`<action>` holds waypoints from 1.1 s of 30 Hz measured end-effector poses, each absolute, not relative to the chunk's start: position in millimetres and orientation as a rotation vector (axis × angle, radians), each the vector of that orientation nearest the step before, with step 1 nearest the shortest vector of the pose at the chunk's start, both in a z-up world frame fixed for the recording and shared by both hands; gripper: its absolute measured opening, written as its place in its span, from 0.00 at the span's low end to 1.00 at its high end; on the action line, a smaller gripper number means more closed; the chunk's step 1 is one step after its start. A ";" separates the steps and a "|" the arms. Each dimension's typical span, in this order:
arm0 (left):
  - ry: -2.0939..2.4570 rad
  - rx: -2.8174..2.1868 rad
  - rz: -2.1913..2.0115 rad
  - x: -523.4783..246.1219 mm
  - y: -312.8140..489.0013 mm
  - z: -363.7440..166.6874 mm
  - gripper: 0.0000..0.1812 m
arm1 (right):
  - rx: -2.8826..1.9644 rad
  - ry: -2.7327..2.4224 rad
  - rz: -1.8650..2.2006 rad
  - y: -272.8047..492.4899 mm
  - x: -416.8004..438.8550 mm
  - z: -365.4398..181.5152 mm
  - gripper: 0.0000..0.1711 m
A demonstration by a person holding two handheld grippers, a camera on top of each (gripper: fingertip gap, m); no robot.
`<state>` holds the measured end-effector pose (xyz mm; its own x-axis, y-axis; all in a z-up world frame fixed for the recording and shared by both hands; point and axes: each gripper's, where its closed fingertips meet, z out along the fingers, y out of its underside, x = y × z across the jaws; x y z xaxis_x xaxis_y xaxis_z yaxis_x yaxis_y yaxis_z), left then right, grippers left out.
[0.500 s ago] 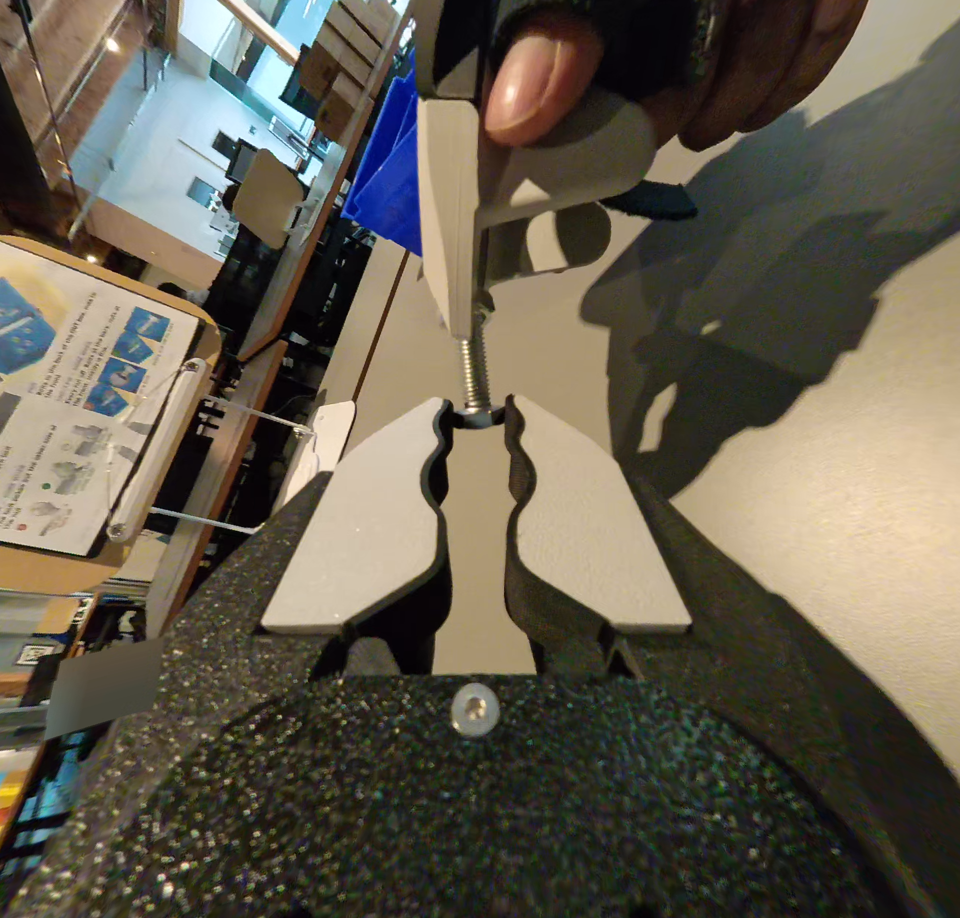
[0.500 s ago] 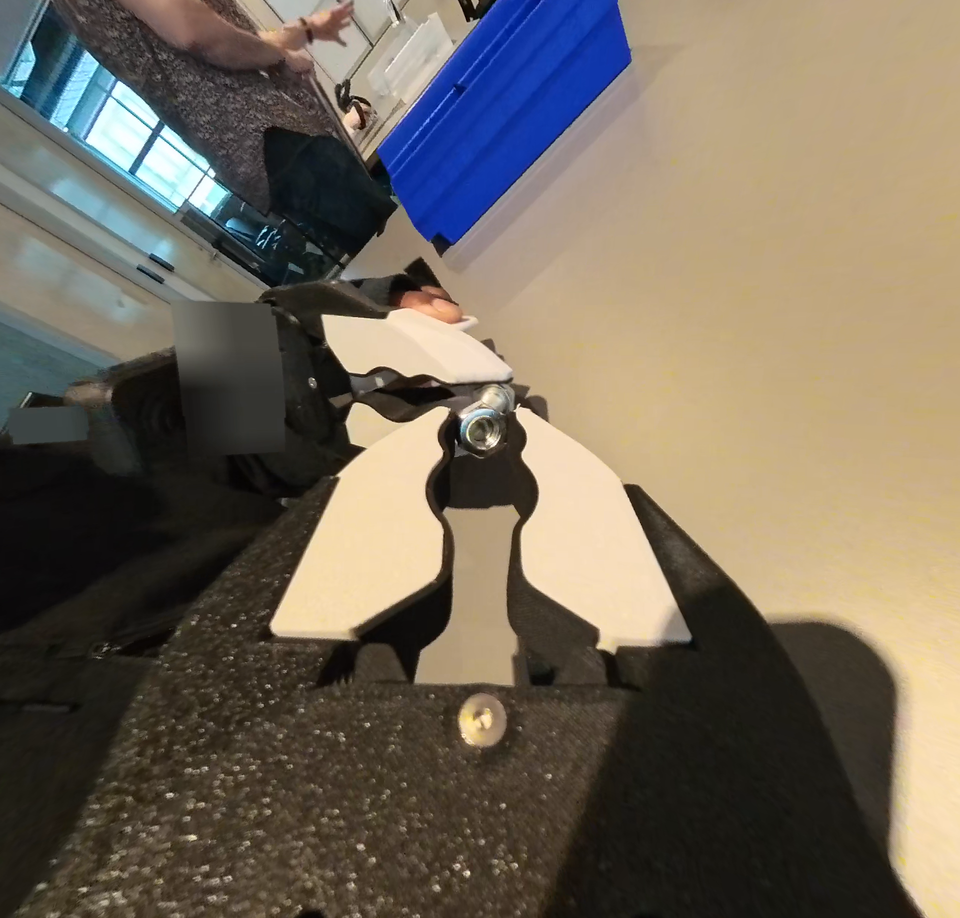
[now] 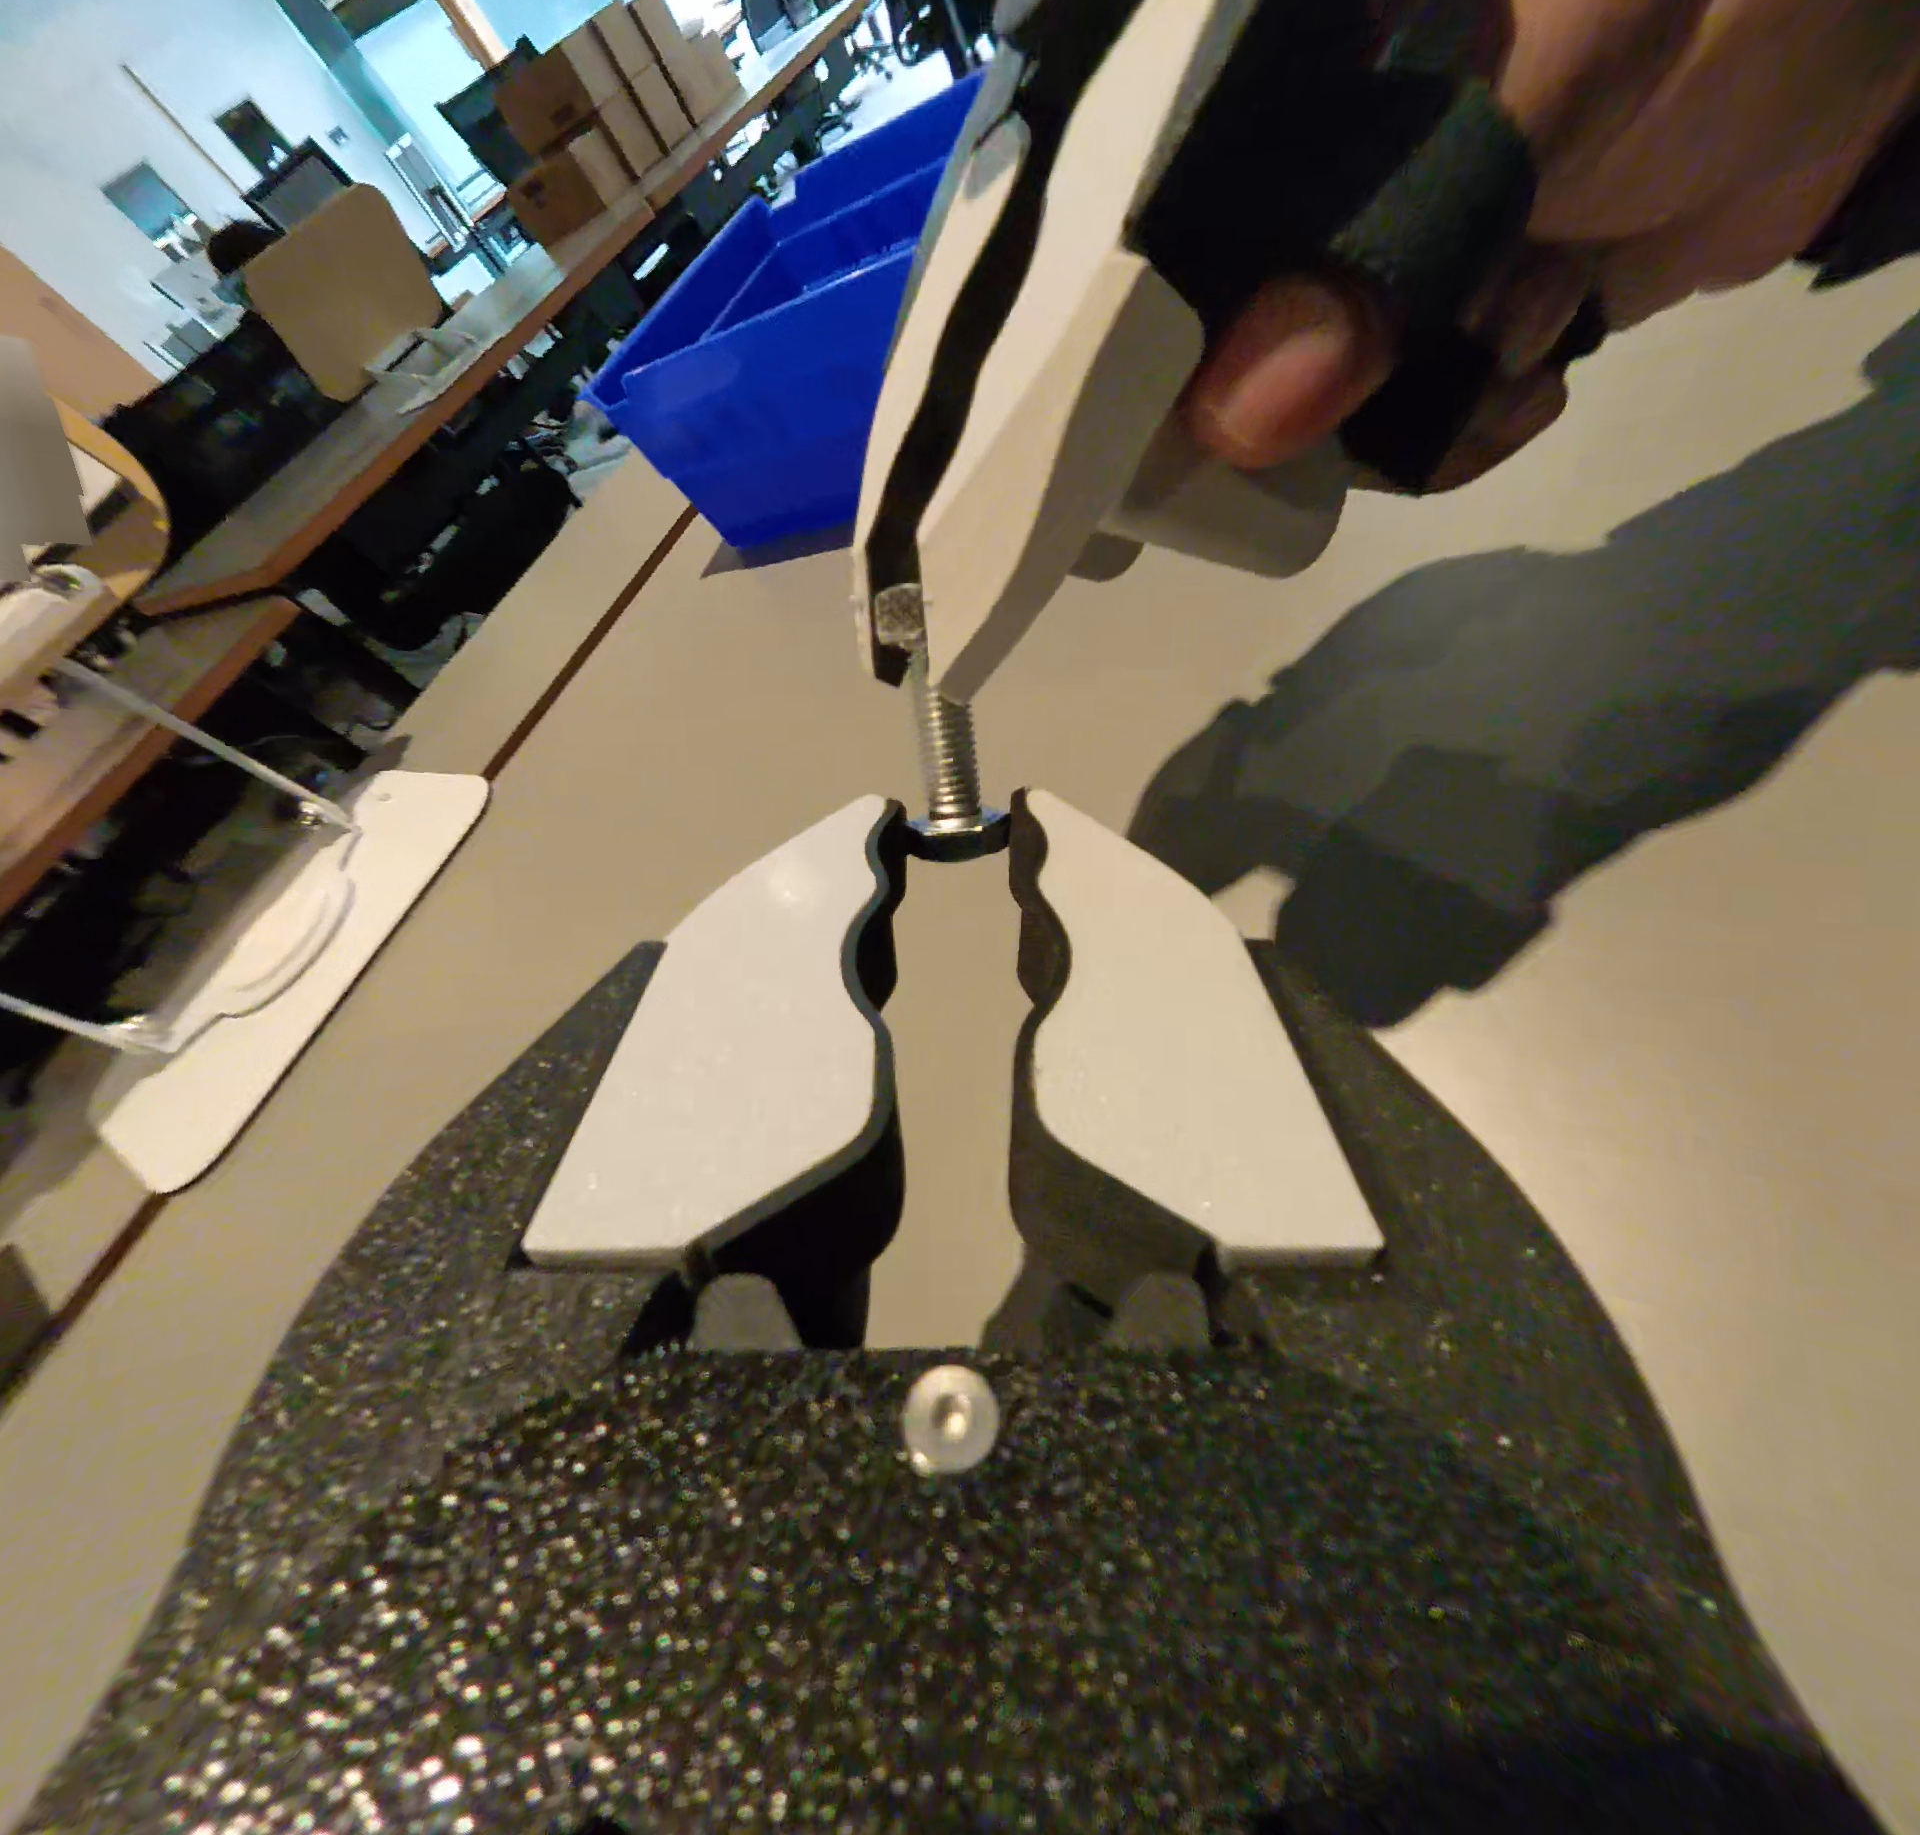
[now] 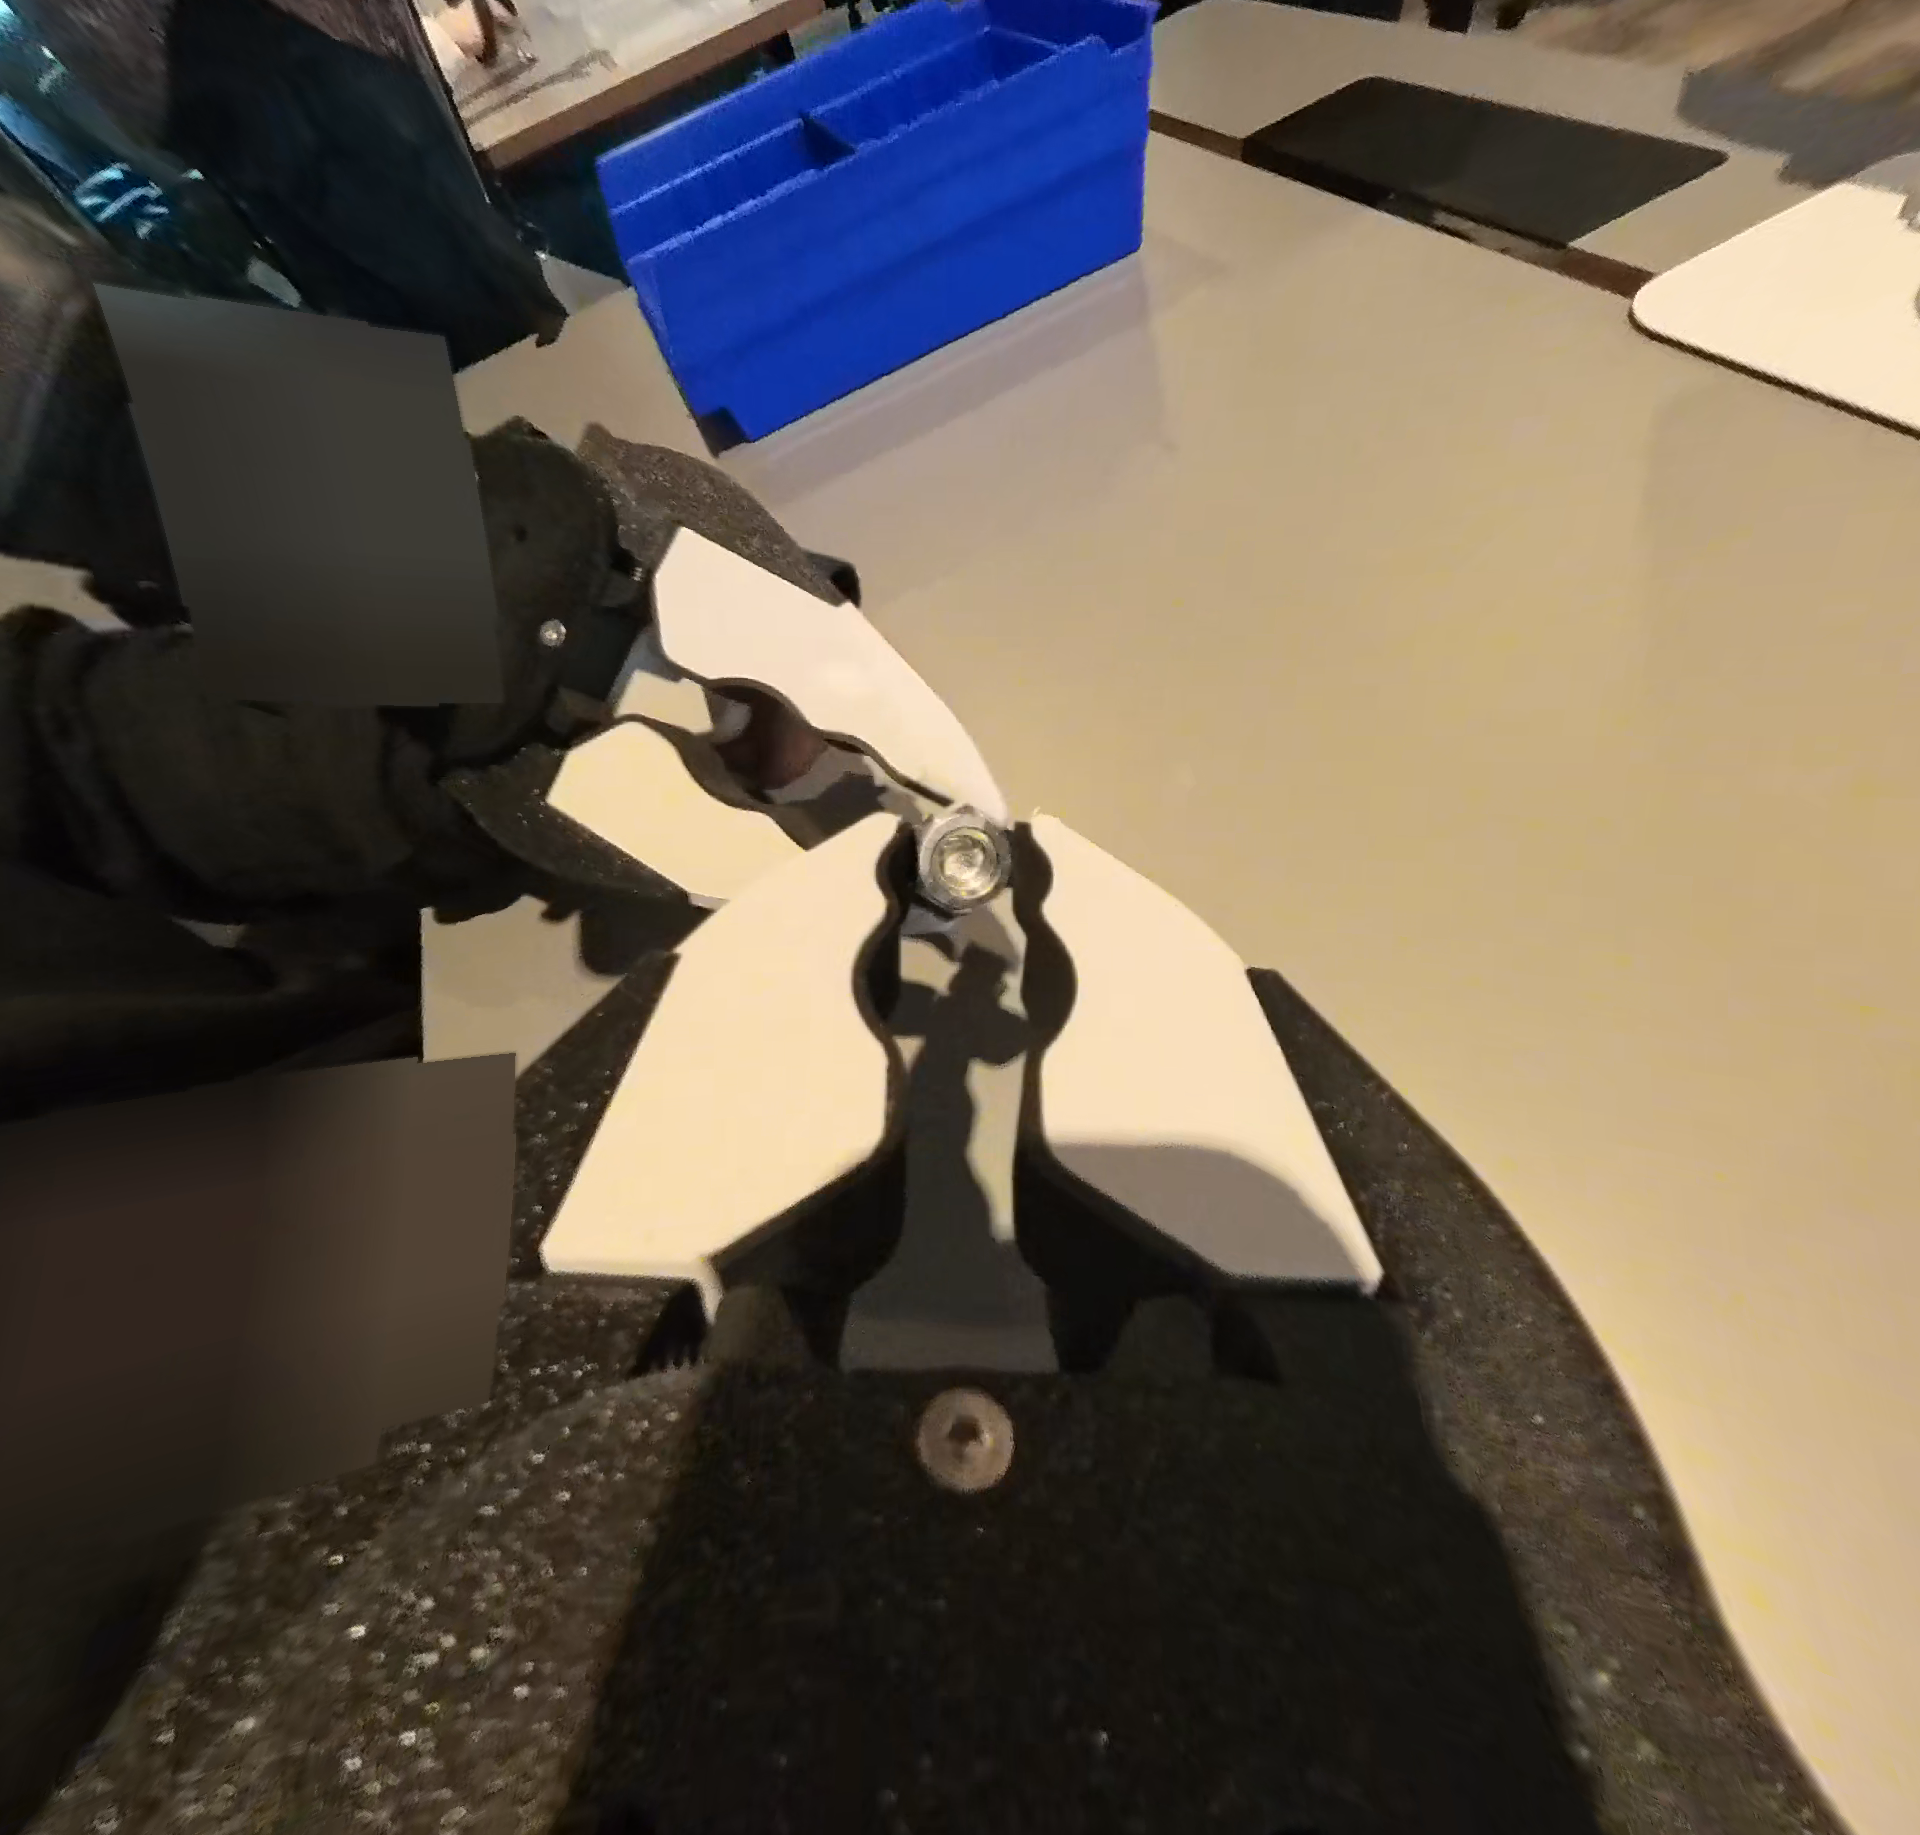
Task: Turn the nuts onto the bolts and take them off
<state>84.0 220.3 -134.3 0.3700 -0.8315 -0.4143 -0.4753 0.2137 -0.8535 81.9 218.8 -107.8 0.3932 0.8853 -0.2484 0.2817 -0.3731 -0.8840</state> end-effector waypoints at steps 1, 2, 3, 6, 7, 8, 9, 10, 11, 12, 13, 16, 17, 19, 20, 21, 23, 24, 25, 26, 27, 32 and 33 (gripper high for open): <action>1.261 -1.431 -0.387 84.1 219.1 -134.3 0.10 | -1.865 -1.010 0.964 217.5 81.5 -107.5 0.11; 1.255 -1.431 -0.388 84.0 218.3 -133.9 0.10 | -1.871 -1.008 0.967 216.7 81.0 -107.2 0.11; 1.249 -1.427 -0.379 83.7 217.7 -133.0 0.10 | -1.878 -1.001 0.975 216.2 81.0 -106.6 0.11; 1.241 -1.419 -0.299 82.0 218.2 -131.6 0.10 | -1.917 -0.971 0.980 216.7 81.8 -107.1 0.11; 1.248 -1.408 -0.245 81.3 218.6 -131.6 0.10 | -1.935 -0.963 0.977 216.7 82.4 -108.1 0.11; 1.257 -1.389 -0.179 80.3 219.2 -131.0 0.10 | -1.953 -0.955 0.990 215.9 82.3 -108.4 0.11; 1.259 -1.373 -0.131 79.9 219.0 -129.4 0.10 | -1.964 -0.944 1.010 215.3 82.2 -107.5 0.11; 1.253 -1.365 -0.109 79.6 218.8 -127.8 0.10 | -1.972 -0.936 1.025 214.9 82.5 -106.6 0.11; 1.247 -1.362 -0.093 79.3 218.9 -126.9 0.10 | -1.976 -0.931 1.034 214.7 82.5 -105.7 0.11; 1.246 -1.361 -0.073 79.0 219.3 -126.4 0.10 | -1.976 -0.929 1.034 215.0 82.3 -105.3 0.11; 1.244 -1.363 -0.057 78.6 219.8 -126.4 0.10 | -1.977 -0.926 1.027 215.6 82.3 -105.4 0.11; 1.227 -1.381 -0.082 78.0 220.5 -126.0 0.10 | -1.962 -0.921 1.021 216.7 80.7 -103.9 0.11; 1.222 -1.386 -0.103 77.9 220.5 -126.1 0.10 | -1.959 -0.918 1.021 217.2 80.3 -103.7 0.11; 1.213 -1.398 -0.145 77.7 220.8 -126.4 0.10 | -1.954 -0.912 1.023 218.1 79.6 -103.6 0.11; 1.207 -1.404 -0.171 77.9 220.6 -126.6 0.10 | -1.951 -0.910 1.026 218.4 79.2 -103.3 0.11; 1.203 -1.412 -0.197 78.0 220.7 -127.0 0.10 | -1.948 -0.909 1.028 218.6 78.8 -103.2 0.11; 1.201 -1.417 -0.239 78.6 220.3 -127.7 0.10 | -1.942 -0.910 1.029 218.9 78.2 -102.9 0.11; 1.200 -1.420 -0.256 79.0 220.0 -128.0 0.10 | -1.936 -0.909 1.032 218.9 77.9 -102.3 0.11; 1.200 -1.420 -0.271 79.6 219.4 -128.1 0.10 | -1.931 -0.908 1.033 218.9 77.8 -101.8 0.11; 1.200 -1.419 -0.283 80.1 218.8 -128.1 0.10 | -1.925 -0.908 1.035 218.9 77.7 -101.4 0.11; 1.200 -1.420 -0.292 80.7 218.3 -128.2 0.10 | -1.921 -0.908 1.037 218.9 77.5 -100.8 0.11; 1.209 -1.418 -0.339 85.4 214.5 -129.7 0.10 | -1.906 -0.912 1.056 217.7 77.2 -98.3 0.12; 1.206 -1.420 -0.349 85.9 214.1 -129.8 0.10 | -1.908 -0.912 1.055 217.5 77.3 -98.8 0.12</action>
<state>85.9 214.1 -129.8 0.4214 -0.8032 -0.4210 -0.4543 0.2147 -0.8646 77.3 217.5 -98.8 0.4039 0.8469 -0.3459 0.2202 -0.4570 -0.8618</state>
